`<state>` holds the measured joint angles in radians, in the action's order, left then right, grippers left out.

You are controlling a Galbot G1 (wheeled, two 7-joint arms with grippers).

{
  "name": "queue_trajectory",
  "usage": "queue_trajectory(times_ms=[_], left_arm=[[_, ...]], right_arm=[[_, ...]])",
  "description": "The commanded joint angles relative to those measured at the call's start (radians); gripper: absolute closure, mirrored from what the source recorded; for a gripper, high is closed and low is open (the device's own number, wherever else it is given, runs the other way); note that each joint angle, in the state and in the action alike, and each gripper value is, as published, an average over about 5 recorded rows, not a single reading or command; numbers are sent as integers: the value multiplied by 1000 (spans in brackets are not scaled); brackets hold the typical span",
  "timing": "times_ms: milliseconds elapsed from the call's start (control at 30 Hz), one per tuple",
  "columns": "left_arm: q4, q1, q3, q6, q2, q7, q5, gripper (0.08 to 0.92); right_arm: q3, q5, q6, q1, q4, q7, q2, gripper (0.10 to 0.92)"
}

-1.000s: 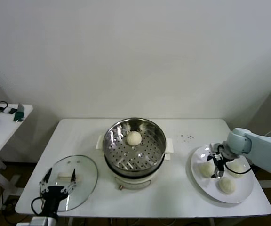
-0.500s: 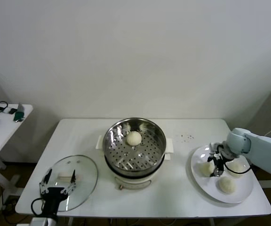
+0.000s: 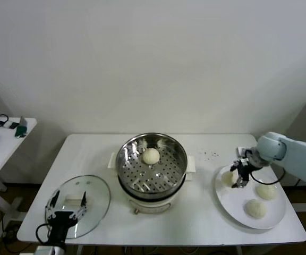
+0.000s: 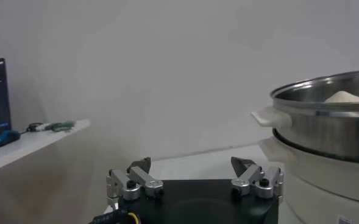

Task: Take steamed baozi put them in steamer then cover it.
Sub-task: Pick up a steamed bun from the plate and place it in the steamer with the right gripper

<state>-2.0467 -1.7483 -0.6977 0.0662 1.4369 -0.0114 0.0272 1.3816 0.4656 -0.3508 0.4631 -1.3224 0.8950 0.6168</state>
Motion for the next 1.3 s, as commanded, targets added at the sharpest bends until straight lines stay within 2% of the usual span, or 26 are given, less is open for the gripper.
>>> queue_trajectory(times_ms=[33, 200, 367, 767, 1300], left_arm=[[-7, -3, 10, 2, 0, 1, -3, 177], [-9, -1, 18, 3, -2, 2, -4, 177], [-11, -1, 22, 6, -4, 2, -2, 177], [-20, -6, 24, 7, -14, 9, -1, 177], [-15, -9, 24, 9, -17, 11, -1, 177]], right_arm=[[229, 302, -10, 426, -16, 0, 157, 289], [251, 430, -30, 518, -35, -6, 280, 287], [217, 498, -67, 509, -38, -31, 412, 287], [161, 518, -144, 326, -11, -105, 692, 287], [194, 453, -164, 196, 14, -127, 779, 287]])
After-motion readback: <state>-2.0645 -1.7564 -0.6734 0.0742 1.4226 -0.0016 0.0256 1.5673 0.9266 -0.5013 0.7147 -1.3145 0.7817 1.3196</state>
